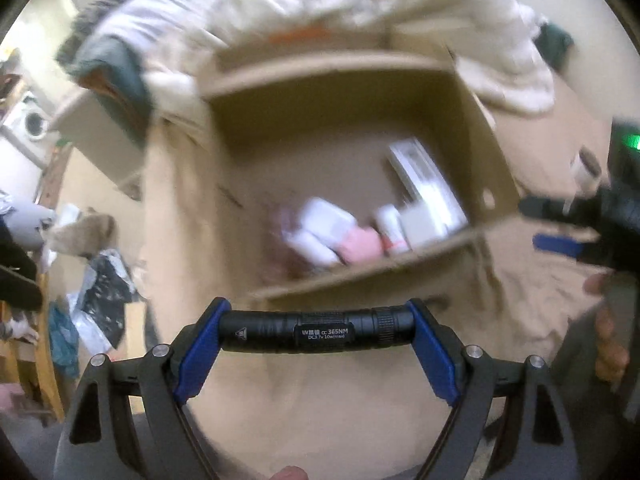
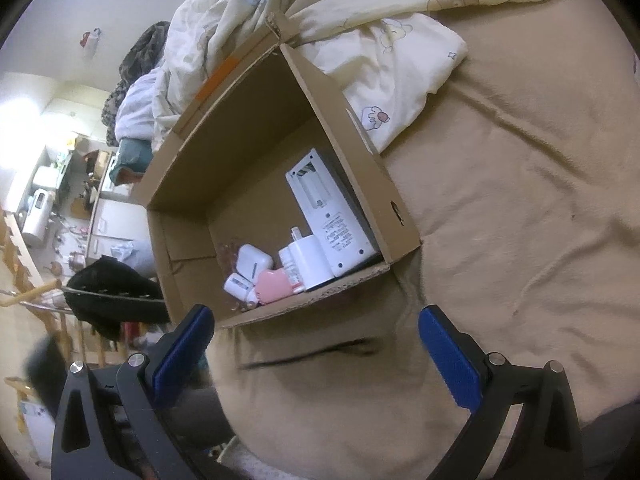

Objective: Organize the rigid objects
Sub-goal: 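Grasp the black flashlight with the left tool and lift it, then grasp the pink gold-capped tube with the right tool while the left tool holds the flashlight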

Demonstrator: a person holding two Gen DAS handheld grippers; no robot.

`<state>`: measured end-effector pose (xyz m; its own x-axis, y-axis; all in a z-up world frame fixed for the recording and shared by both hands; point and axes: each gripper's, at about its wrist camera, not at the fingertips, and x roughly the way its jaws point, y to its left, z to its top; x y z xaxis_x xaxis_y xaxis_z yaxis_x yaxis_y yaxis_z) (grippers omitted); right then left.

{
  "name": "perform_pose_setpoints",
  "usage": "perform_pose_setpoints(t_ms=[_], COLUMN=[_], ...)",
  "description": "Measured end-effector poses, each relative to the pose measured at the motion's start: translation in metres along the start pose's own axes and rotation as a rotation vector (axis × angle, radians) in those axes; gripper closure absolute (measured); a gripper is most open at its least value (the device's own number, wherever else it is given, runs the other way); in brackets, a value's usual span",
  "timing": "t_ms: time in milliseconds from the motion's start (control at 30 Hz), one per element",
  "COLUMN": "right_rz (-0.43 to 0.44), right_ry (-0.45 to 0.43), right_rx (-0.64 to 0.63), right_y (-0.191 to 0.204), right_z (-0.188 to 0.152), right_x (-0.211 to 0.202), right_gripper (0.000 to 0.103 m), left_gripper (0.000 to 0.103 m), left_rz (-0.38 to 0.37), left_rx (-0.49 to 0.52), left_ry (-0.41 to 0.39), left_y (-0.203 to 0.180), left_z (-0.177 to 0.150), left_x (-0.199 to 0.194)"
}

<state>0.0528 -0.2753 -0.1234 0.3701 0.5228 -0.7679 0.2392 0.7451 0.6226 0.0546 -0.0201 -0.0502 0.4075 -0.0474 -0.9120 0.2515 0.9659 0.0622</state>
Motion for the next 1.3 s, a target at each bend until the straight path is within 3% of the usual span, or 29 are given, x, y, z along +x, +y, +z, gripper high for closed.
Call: perform_pose_setpoints(t_ms=[167,433,633,767,833,1067,1300], right_rz=[-0.062,-0.156,-0.221,-0.299,-0.338,-0.358,-0.512], right_ry=[0.012,0.037,0.082,0.148,0.17,0.142,0.073], right_rx=[-0.017,-0.071,-0.131,-0.207,-0.26,-0.315,-0.4], right_y=[-0.001,0.0,0.006,0.011,0.018,0.044,0.054], right_z=[-0.003,-0.011,-0.016,-0.026,-0.031,-0.033,-0.035], right_x=[0.008,0.022,0.039,0.06,0.071,0.108,0.146], right_gripper=[0.0,0.0,0.0,0.0,0.0,0.0,0.0], left_gripper=[0.017,0.017,0.017,0.017,0.017,0.017,0.017], left_rz=[0.011,0.008,0.022,-0.065,-0.047,-0.077,-0.064], left_rx=[-0.089,-0.269,-0.234,-0.258,-0.241,-0.218,-0.217], left_ry=[-0.097,-0.275,-0.238,-0.185,-0.195,-0.153,-0.121], left_y=[0.033,0.091,0.092,0.088,0.083,0.077,0.076], left_z=[0.014,0.021,0.011,0.013,0.014,0.014,0.013], left_x=[-0.044,-0.076,-0.047,-0.035,-0.037,-0.032,-0.025])
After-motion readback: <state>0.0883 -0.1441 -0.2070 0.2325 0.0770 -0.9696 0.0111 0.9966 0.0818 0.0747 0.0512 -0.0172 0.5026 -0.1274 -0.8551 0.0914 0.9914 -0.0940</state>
